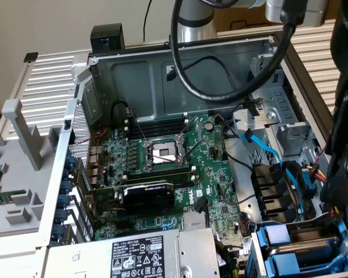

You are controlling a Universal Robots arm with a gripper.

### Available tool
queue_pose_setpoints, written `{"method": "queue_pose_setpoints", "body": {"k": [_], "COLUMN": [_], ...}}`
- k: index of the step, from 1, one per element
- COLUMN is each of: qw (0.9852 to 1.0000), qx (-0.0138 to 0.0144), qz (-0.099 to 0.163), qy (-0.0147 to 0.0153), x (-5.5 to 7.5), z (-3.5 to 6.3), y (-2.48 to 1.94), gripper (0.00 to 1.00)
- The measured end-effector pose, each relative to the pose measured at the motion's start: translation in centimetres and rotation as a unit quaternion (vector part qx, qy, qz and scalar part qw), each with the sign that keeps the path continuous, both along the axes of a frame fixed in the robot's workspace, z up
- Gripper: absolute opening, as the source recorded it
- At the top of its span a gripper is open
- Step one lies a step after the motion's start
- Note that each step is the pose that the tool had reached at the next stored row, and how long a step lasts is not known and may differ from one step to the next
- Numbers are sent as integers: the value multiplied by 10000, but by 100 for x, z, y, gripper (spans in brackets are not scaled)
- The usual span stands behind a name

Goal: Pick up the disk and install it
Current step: 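Insert the first disk wire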

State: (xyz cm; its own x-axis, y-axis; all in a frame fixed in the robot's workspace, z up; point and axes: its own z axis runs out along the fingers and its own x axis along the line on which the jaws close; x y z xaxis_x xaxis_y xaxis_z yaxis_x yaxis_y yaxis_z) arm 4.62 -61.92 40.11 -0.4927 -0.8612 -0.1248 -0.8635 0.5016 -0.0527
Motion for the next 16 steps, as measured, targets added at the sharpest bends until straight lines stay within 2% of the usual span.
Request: {"method": "queue_pose_setpoints", "body": {"k": [4, 7, 12, 16], "qw": [9998, 9989, 9966, 9939], "qx": [0, 0, 1, 5], "qz": [216, 460, 820, 1107], "qy": [-15, -17, -25, -29], "x": [0, -1, -1, -2], "z": [1, -1, -11, -43], "y": [-18, -20, -28, -32], "gripper": [55, 55, 55, 55]}}
